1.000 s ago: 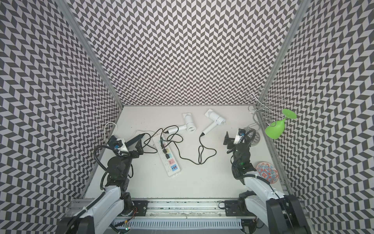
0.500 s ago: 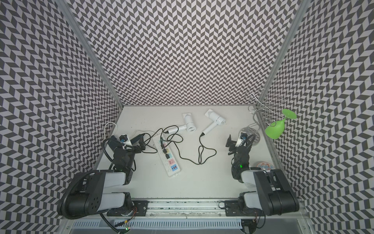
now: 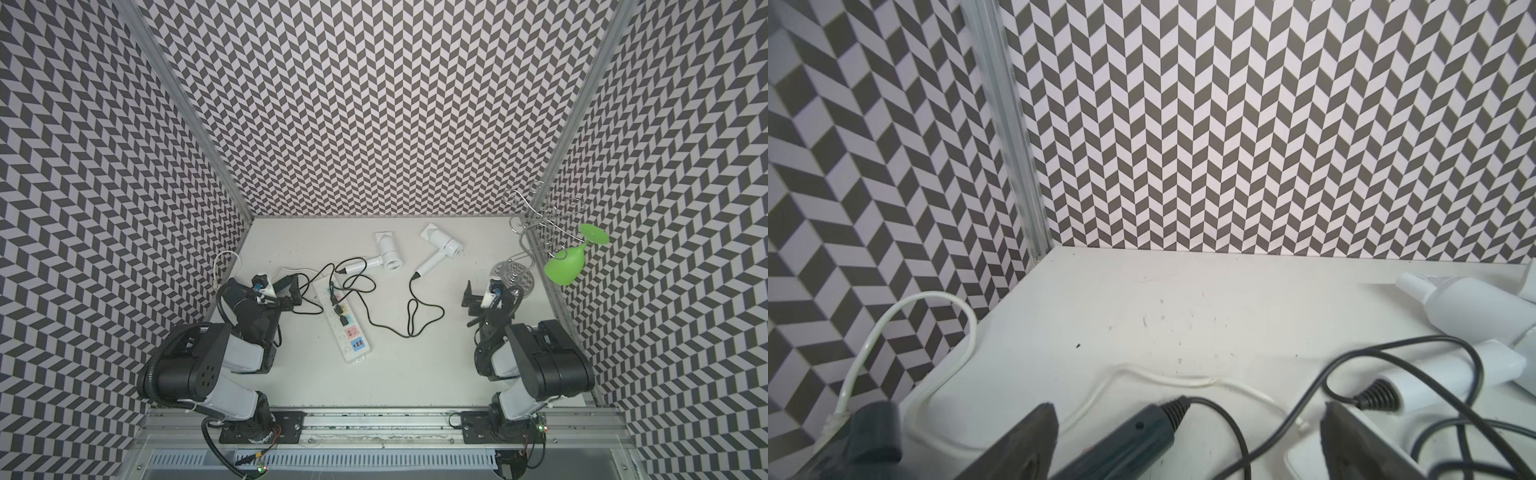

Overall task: Charge the blow dryers
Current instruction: Reset both arms

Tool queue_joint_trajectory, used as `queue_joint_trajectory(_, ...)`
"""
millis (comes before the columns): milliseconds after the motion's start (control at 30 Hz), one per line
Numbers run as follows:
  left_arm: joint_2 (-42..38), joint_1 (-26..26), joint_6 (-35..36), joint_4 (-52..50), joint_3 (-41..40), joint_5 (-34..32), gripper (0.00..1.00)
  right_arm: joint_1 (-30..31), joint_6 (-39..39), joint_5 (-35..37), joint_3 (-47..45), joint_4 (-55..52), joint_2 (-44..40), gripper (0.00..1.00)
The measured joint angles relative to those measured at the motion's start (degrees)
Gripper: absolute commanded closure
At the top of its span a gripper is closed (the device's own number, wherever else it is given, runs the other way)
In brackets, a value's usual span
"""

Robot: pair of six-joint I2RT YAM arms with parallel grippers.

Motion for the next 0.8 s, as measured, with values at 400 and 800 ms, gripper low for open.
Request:
queue_joint_trajectory(400, 0.0, -0.4, 1.0, -4.8, 2.0, 0.8, 0.0, -1.9, 0.3, -4.0, 4.8, -5.6, 0.0, 0.01)
queue_joint_trajectory(800, 0.0, -0.4, 1.0, -4.9, 2.0, 0.8, 0.0, -1.9, 0.3, -4.5, 4.8, -5.6, 0.0, 0.01)
